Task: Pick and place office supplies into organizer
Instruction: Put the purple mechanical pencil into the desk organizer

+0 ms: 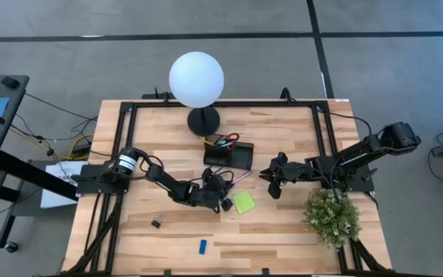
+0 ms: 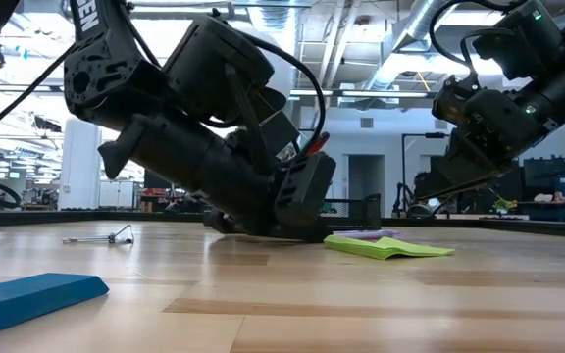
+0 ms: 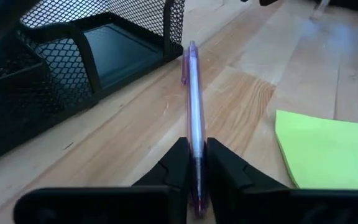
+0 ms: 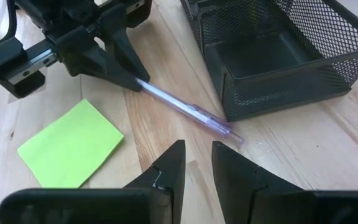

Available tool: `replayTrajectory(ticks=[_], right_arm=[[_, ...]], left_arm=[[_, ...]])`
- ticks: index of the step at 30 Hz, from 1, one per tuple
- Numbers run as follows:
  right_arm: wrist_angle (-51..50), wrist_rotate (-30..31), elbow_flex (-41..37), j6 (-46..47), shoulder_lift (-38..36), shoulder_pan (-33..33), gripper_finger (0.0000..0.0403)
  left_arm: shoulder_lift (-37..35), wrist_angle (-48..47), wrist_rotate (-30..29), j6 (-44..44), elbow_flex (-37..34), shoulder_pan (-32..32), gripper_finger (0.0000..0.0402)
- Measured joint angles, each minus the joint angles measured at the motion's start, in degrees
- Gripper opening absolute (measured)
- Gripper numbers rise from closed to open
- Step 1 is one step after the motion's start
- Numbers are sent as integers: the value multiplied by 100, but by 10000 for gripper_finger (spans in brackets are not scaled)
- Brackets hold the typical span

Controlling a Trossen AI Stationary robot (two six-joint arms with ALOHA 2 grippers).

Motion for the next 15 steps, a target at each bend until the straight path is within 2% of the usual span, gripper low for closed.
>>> replayTrajectory(ticks=[3, 8, 11, 15], right_arm=[[2, 0, 0, 2, 0, 0, 72], [-14, 0, 0, 2, 0, 0, 72], [-15, 0, 0, 2, 0, 0, 72], [-20, 0, 0, 5, 0, 2, 72]], left_arm=[[-66, 34, 42, 148, -14, -46, 24], [-556, -427, 411, 363, -37, -88, 23], [-1077, -1044, 598, 481, -67, -146, 22], [-2072, -2127, 482, 525, -46, -155, 22]])
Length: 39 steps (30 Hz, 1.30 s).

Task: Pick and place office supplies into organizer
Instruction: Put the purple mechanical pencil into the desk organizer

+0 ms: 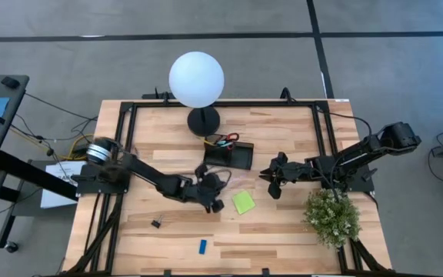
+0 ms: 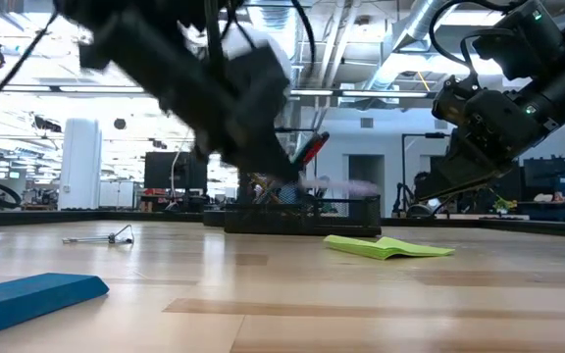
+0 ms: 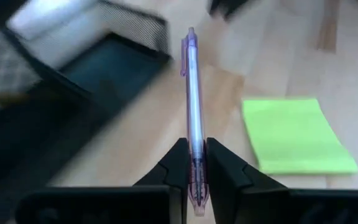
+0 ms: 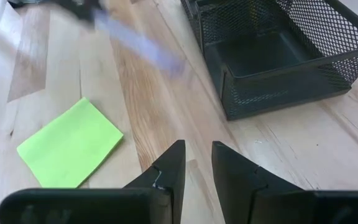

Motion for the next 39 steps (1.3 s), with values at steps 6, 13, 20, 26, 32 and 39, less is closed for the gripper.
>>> replayTrajectory(ticks=[6, 13, 20, 26, 32, 39], right_arm=[[-15, 0, 0, -1, 0, 0, 72], [2, 0, 0, -138, 0, 0, 72], [1, 0, 0, -138, 0, 2, 72], [4, 0, 0, -138, -1, 2, 72], [6, 2, 2, -138, 0, -6, 72], [105, 16, 0, -56, -1, -101, 72]], left_arm=[[-1583, -1683, 38, 317, 194, 58, 22], [-2337, -5805, 320, -251, 1709, 800, 22], [-2207, -6874, 2042, 629, 2656, 1661, 22], [-2211, -7494, 2270, 691, 2971, 2277, 22], [-2212, -7656, 2987, 586, 2973, 2850, 22], [-2210, -7539, 3429, 698, 2975, 3311, 22]])
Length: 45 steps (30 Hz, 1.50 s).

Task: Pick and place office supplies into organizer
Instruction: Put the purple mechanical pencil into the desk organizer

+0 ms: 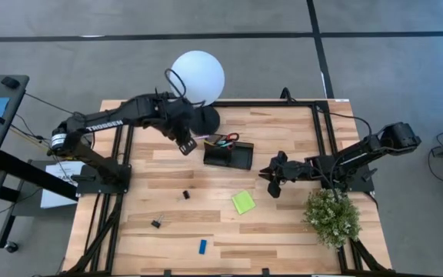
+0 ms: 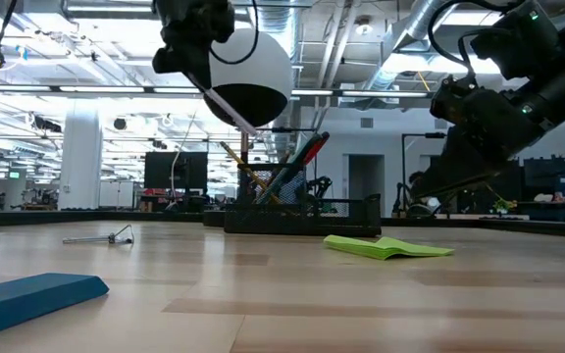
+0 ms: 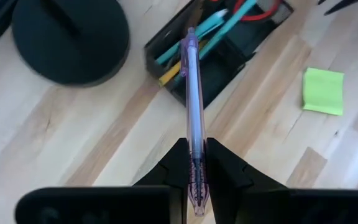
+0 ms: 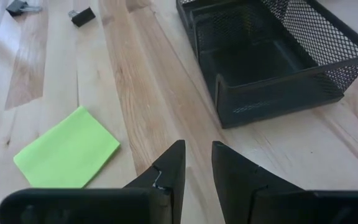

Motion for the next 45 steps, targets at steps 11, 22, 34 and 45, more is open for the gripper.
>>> replayTrajectory(ticks=[11, 22, 34, 45], right_arm=[[90, 3, 0, -78, -1, -144, 72], [-59, 3, -1, -98, -1, -330, 72], [-139, 1, 0, -240, -1, -321, 72], [-143, -7, 0, -245, -1, -321, 72]], left_arm=[[1259, -1307, 860, -42, 1503, 204, 22], [3309, -2660, 511, 691, 4424, 199, 22], [3454, -2645, 223, 700, 4513, 1, 22], [3454, -2651, -19, 539, 4512, -313, 22]])
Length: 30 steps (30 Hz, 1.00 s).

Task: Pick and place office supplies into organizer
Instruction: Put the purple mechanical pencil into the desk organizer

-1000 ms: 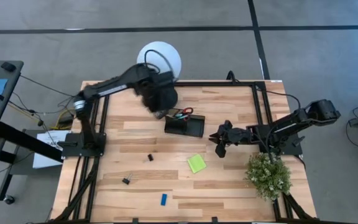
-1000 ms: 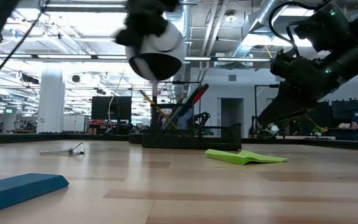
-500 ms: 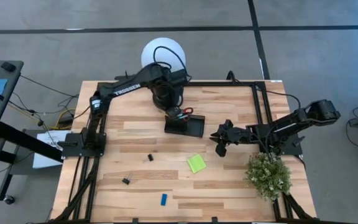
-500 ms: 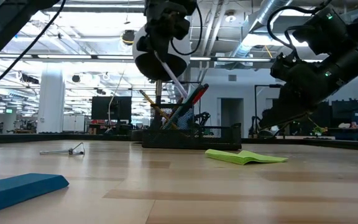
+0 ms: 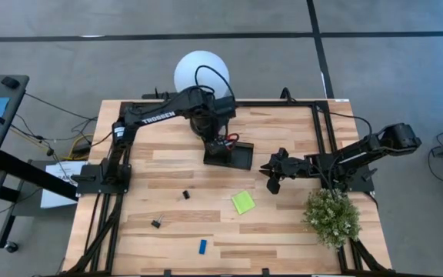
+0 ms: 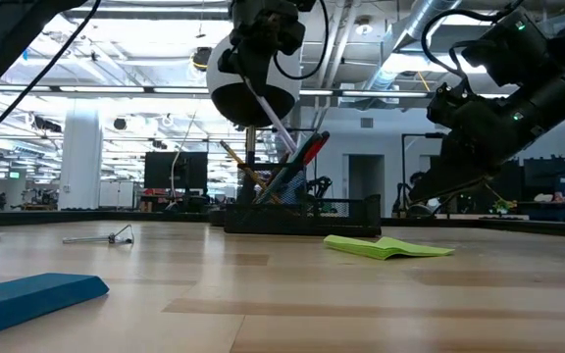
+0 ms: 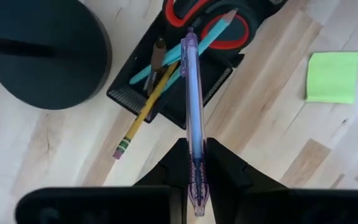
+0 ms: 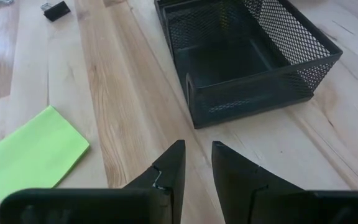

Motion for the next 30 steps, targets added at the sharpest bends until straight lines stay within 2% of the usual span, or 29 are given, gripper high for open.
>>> replayTrajectory(ticks=[2, 9, 19, 30], right_arm=[[-2, -8, 0, 1, 0, 9, 72], [-1, -12, 0, 8, 0, 13, 72], [1, -180, 0, 12, 0, 91, 72], [37, -165, 0, 20, 0, 381, 72]], left_arm=[[0, 0, -99, -1, 0, -34, 22], [-109, 2, -1012, -8, -7, -178, 22], [-282, -1, -899, -451, -2, -477, 21], [-282, 0, -1081, -732, -2, -842, 21]])
